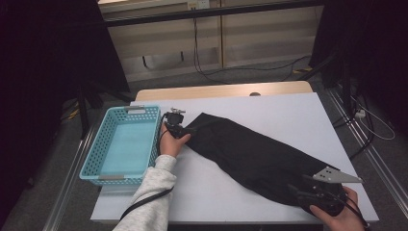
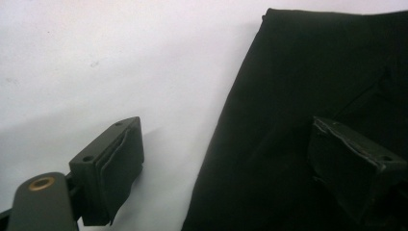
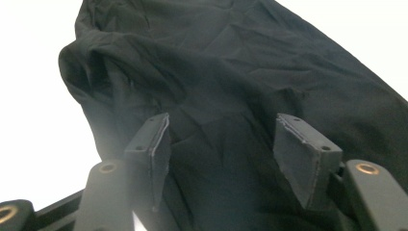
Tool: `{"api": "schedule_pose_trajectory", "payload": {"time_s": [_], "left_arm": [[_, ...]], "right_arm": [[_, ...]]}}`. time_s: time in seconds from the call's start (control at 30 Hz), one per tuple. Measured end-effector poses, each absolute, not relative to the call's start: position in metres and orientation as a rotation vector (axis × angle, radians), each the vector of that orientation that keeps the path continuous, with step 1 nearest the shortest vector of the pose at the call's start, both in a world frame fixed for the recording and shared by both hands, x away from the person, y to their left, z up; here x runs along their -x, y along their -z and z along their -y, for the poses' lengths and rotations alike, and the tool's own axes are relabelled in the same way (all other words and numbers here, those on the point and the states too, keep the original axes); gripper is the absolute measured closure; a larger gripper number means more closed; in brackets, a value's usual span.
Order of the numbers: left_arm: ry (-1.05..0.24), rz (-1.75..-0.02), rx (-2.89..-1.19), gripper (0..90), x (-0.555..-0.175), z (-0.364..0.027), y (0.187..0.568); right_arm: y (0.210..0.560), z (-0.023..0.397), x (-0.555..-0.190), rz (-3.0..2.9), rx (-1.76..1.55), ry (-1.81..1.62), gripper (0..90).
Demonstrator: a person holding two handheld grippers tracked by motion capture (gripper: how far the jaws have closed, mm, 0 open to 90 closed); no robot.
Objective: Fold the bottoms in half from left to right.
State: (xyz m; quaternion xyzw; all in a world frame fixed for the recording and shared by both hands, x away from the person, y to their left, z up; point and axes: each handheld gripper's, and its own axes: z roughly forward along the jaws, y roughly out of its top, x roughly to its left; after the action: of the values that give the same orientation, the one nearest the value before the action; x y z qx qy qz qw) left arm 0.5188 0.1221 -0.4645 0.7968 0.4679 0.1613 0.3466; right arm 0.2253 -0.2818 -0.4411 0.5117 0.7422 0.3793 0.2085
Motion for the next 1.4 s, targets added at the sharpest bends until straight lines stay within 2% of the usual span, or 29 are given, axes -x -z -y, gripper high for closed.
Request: {"api": "schedule_pose_trajectory", "payload": {"time_s": [0.13,0.2,0.27,0.43,0.63,0.67,1.0,1.27,1.4], "left_arm": [[-0.401,-1.208,-2.083,18.0,-0.517,-0.121,0.462],[-0.379,-1.205,-2.097,25.7,-0.516,-0.12,0.46],[-0.364,-1.21,-2.104,27.4,-0.515,-0.117,0.459],[-0.349,-1.227,-2.122,41.4,-0.511,-0.111,0.455],[-0.221,-1.255,-2.1,72.1,-0.508,-0.109,0.452],[-0.182,-1.262,-2.09,80.6,-0.508,-0.108,0.452],[-0.142,-1.295,-2.081,83.0,-0.51,-0.111,0.446],[-0.151,-1.302,-2.089,83.3,-0.514,-0.118,0.419],[-0.16,-1.316,-2.097,83.4,-0.516,-0.123,0.411]], "right_arm": [[0.442,0.281,-0.227,-2.065,-1.424,-1.057,36.5],[0.441,0.282,-0.227,-2.059,-1.423,-1.061,36.5],[0.441,0.282,-0.228,-2.056,-1.424,-1.066,36.1],[0.443,0.281,-0.23,-2.064,-1.425,-1.058,35.2],[0.444,0.278,-0.231,-2.075,-1.423,-1.056,34.3],[0.444,0.278,-0.231,-2.076,-1.422,-1.058,34.4],[0.443,0.276,-0.231,-2.08,-1.408,-1.07,33.4],[0.443,0.275,-0.232,-2.08,-1.402,-1.074,31.8],[0.443,0.274,-0.232,-2.081,-1.399,-1.075,28.2]]}}
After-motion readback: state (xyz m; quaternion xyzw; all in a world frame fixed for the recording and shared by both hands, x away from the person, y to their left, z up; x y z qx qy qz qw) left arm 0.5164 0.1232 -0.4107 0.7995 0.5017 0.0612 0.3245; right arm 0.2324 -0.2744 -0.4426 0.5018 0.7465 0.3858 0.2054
